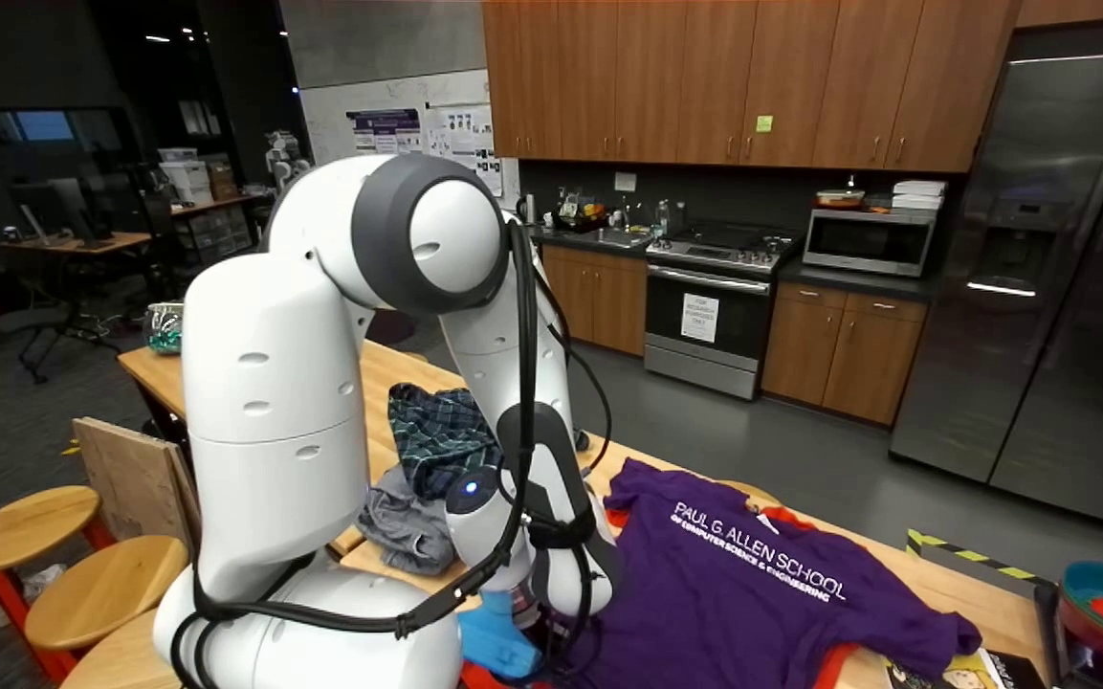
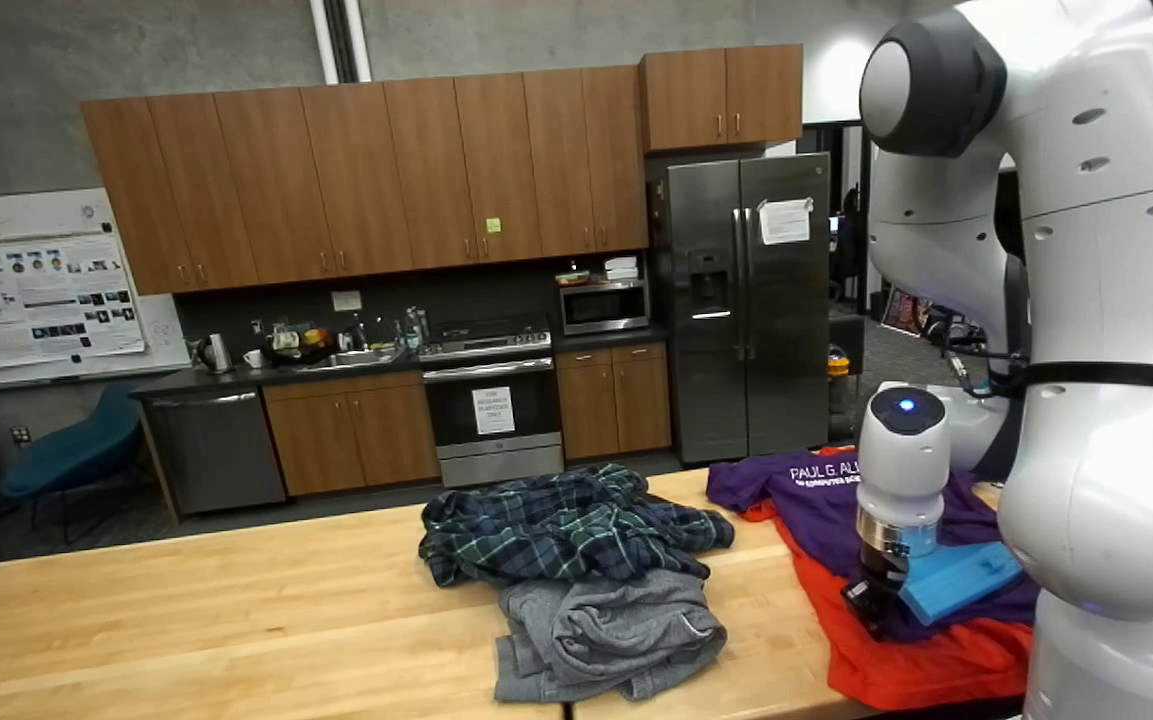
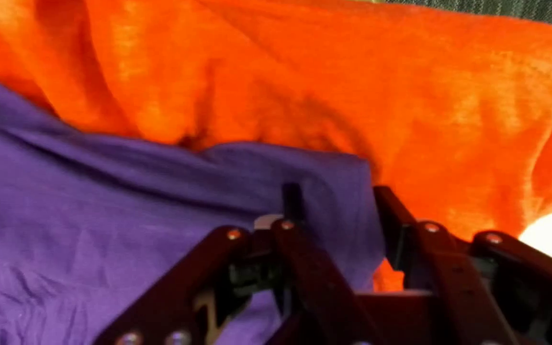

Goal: Pick up the purple t-shirt

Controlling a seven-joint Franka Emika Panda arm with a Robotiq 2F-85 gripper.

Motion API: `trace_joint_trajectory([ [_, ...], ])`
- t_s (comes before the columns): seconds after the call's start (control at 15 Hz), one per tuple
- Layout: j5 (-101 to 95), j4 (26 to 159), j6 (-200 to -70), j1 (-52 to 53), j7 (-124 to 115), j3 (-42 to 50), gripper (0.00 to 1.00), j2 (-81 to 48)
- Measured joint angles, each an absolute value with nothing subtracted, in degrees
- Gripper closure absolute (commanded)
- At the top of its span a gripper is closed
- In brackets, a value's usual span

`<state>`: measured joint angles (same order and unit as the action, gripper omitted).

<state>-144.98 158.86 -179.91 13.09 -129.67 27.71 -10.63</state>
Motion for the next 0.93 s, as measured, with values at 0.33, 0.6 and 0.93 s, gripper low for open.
trace_joint_trajectory([
  [0.33,-144.83,158.76,-180.57,18.34,-131.91,35.20,0.99,-10.19],
  [0.6,-145.51,158.77,-183.41,20.61,-131.98,42.78,0.68,-8.36],
  [0.93,-146.33,158.84,-184.26,24.24,-132.23,48.63,0.39,-7.79],
])
